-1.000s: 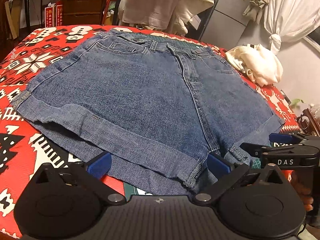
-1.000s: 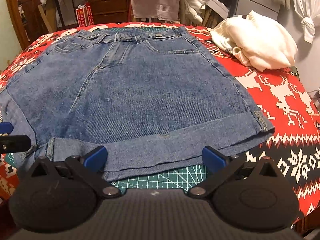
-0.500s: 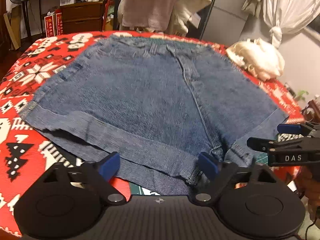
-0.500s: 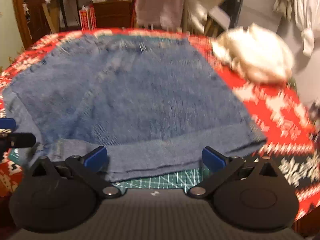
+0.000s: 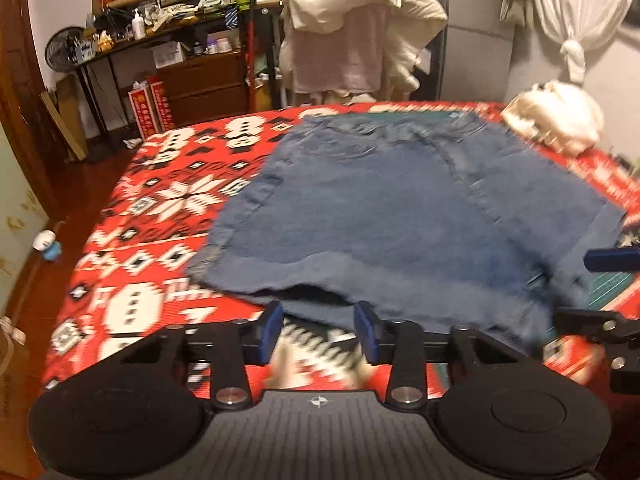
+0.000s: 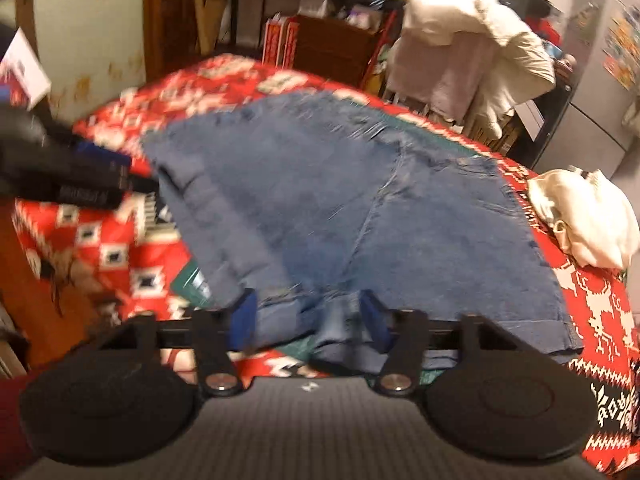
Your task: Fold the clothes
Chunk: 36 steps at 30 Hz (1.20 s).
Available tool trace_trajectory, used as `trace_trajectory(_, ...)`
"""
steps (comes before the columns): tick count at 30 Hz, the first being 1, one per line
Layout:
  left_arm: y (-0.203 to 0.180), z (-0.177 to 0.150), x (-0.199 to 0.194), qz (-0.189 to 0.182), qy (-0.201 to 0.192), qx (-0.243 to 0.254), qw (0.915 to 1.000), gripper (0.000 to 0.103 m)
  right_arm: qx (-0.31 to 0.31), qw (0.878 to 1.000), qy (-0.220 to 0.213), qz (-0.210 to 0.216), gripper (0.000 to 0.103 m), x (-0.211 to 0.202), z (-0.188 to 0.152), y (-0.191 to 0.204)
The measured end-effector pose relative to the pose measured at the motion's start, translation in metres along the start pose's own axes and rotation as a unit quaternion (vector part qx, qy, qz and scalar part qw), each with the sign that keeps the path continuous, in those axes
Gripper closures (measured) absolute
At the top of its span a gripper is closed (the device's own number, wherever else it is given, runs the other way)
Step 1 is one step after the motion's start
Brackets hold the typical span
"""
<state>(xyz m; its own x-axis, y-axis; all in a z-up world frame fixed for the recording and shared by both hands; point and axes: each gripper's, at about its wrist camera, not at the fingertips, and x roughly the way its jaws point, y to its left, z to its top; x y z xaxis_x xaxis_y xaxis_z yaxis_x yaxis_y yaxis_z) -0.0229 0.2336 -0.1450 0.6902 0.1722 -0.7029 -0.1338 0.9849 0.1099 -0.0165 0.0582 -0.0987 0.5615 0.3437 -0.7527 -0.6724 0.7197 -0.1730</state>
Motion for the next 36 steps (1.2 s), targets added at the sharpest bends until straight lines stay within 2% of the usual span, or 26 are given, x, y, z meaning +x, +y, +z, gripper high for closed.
trace_trajectory(3, 0.009, -0.004, 0.003, 0.021, -0.005, 0.027, 0.9994, 0.071, -0.017, 1.000, 0.010, -0.010, 0.063, 0.007, -0.002, 0.017)
trace_trajectory(8, 0.020, -0.004, 0.010, 0.035, -0.012, 0.050, 0.9981, 0.071, -0.037, 0.999, 0.025, -0.017, 0.065, 0.012, -0.003, 0.035)
trace_trajectory(12, 0.024, -0.003, 0.015, 0.040, -0.017, 0.065, 0.9969, 0.071, -0.072, 0.995, 0.034, -0.063, 0.077, 0.022, -0.007, 0.047)
trace_trajectory(17, 0.026, -0.002, 0.017, 0.045, -0.025, 0.078, 0.9956, 0.071, -0.118, 0.985, 0.042, -0.118, 0.079, 0.024, -0.010, 0.062)
trace_trajectory(24, 0.018, -0.004, 0.018, 0.037, -0.030, 0.116, 0.9921, 0.071, -0.144, 0.980, 0.058, -0.123, 0.079, 0.026, -0.012, 0.072)
trace_trajectory(33, 0.005, -0.006, 0.018, 0.024, -0.033, 0.141, 0.9891, 0.071, -0.161, 0.972, 0.033, -0.169, 0.078, 0.046, -0.002, 0.080)
trace_trajectory(36, 0.001, -0.007, 0.017, 0.021, -0.035, 0.153, 0.9874, 0.071, -0.165, 0.972, 0.018, -0.167, 0.078, 0.041, -0.003, 0.079)
